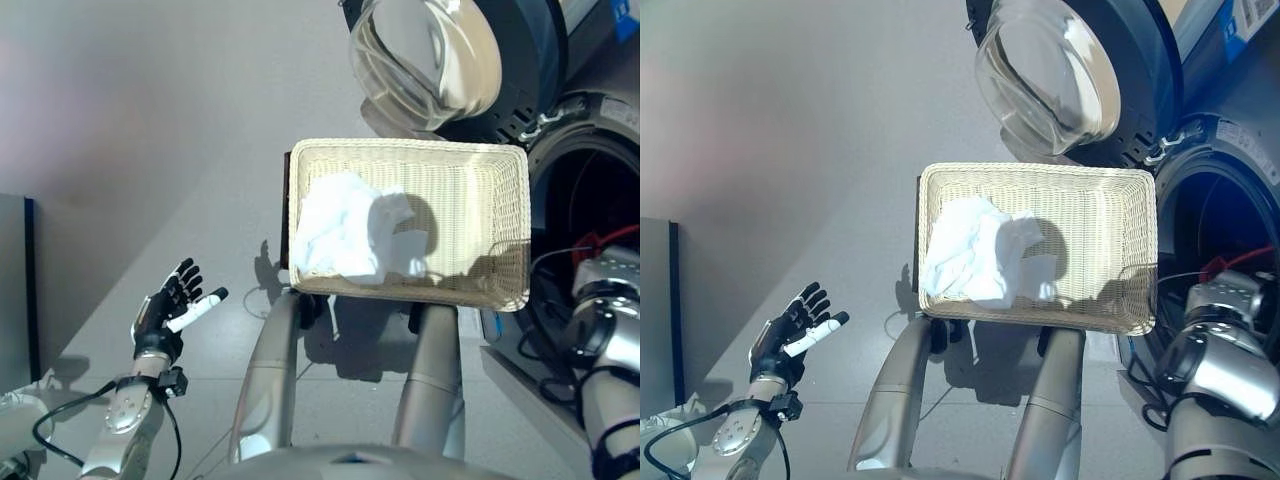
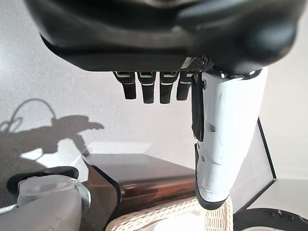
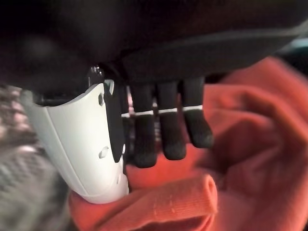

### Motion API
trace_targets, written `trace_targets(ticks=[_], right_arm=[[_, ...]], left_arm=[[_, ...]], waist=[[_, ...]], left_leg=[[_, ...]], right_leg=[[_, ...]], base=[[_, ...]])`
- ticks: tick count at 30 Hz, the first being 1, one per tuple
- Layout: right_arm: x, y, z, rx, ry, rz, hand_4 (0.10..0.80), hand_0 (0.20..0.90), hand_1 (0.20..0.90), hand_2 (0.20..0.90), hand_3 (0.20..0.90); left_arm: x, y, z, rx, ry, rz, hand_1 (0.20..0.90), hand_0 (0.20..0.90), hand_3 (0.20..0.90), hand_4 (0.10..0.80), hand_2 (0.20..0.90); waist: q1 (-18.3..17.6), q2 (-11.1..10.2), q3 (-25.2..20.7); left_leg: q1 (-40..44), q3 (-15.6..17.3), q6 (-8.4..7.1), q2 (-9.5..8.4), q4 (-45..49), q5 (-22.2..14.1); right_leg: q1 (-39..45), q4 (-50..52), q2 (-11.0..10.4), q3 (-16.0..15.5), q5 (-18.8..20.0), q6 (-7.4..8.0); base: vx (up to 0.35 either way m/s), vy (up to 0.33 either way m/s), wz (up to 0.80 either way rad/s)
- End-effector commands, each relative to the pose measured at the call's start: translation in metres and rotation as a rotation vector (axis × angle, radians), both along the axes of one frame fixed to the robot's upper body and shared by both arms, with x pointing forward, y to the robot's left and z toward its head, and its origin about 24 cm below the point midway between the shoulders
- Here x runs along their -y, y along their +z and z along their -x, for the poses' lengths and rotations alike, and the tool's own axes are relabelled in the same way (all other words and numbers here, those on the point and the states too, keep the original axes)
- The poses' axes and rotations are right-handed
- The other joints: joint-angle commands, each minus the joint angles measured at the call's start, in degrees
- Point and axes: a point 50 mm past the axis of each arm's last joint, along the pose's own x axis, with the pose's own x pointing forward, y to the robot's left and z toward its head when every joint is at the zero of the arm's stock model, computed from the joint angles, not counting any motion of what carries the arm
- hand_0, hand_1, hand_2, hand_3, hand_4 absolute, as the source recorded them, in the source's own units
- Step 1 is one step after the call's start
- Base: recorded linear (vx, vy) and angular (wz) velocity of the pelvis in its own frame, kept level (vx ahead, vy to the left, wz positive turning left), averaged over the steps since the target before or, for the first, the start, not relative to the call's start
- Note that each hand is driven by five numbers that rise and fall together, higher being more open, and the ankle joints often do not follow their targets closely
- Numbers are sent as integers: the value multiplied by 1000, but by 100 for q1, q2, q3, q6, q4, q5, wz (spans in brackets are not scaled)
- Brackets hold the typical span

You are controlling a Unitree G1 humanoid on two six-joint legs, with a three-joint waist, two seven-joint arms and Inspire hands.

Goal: Pick up the clothes and place them into the washing machine

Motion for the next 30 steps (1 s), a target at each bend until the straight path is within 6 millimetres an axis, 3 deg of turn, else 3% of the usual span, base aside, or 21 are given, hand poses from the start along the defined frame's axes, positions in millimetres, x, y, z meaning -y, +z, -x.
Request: trace_targets(ticks=[1, 5, 8, 9, 10, 11, 20, 25, 28, 29, 30], right_arm=[[42, 70, 43, 17, -198, 258, 300, 200, 200, 200, 200], [41, 70, 43, -10, -195, 284, 300, 200, 200, 200, 200], [35, 67, 33, -28, -149, 312, 300, 200, 200, 200, 200], [31, 64, 27, -44, -122, 322, 345, 263, 263, 263, 263], [28, 62, 23, -47, -106, 326, 345, 263, 263, 263, 263], [26, 59, 19, -61, -78, 328, 800, 900, 900, 900, 900], [11, 45, -3, -105, 70, 369, 800, 900, 900, 900, 900], [-5, 23, -18, -173, 213, 389, 800, 900, 900, 900, 900], [-16, 7, -28, -302, 351, 419, 800, 900, 900, 900, 900], [-23, -1, -33, -377, 421, 444, 800, 900, 900, 900, 900], [-30, -8, -37, -399, 456, 445, 800, 900, 900, 900, 900]], left_arm=[[-21, 20, 4, 101, 70, -24, 900, 900, 900, 800, 900], [-18, 20, 2, 99, 49, -27, 900, 900, 900, 800, 900], [-15, 21, -1, 110, 34, -30, 900, 900, 900, 800, 900], [-14, 20, -2, 109, 30, -31, 900, 900, 900, 800, 900], [-15, 20, -2, 110, 33, -32, 900, 900, 900, 800, 900], [-15, 20, -3, 111, 33, -35, 900, 900, 900, 800, 900], [-22, 29, -3, 158, 50, -44, 900, 900, 900, 800, 900], [-19, 25, -5, 149, 28, -41, 900, 900, 900, 800, 900], [-20, 26, -10, 149, 14, -57, 900, 900, 900, 800, 900], [-20, 27, -11, 153, 12, -62, 900, 900, 900, 800, 900], [-21, 27, -12, 155, 13, -63, 900, 900, 900, 800, 900]], waist=[[-155, 175, -193], [-167, 169, -199], [-175, 161, -168], [-160, 161, -176], [-159, 161, -177], [-157, 159, -152], [-79, 108, -138], [-71, -33, -52], [-43, -133, 10], [-22, -167, 50], [-30, -206, 44]], left_leg=[[241, -176, -354, 274, -159, -147], [293, -197, -373, 290, -123, -271], [259, -197, -362, 299, -104, -228], [272, -203, -364, 299, -89, -273], [262, -204, -356, 302, -99, -248], [221, -187, -337, 307, -110, -149], [276, -202, -322, 288, -84, -277], [375, -183, -282, 278, -263, -227], [536, -177, -255, 254, -519, -175], [528, -161, -218, 233, -616, 21], [659, -196, -230, 215, -625, -122]], right_leg=[[50, 240, 140, -204, -354, -309], [125, 274, 171, -199, -482, -274], [122, 250, 174, -223, -427, -279], [133, 264, 175, -225, -467, -270], [129, 242, 176, -229, -441, -272], [93, 215, 160, -251, -335, -293], [228, 186, 150, -306, -415, -244], [410, -116, 124, -343, -214, -204], [622, -438, 96, -367, -47, -156], [657, -595, 89, -382, 175, -174], [816, -627, 94, -395, 61, -136]], base=[[0, 0, 0], [70, -21, -7], [-23, -1, -2], [0, 0, 0], [-74, 11, -3], [-100, 6, -6], [18, 0, 1], [-6, 21, 1], [-43, 39, 0], [3, 31, 2], [-86, 28, 4]])
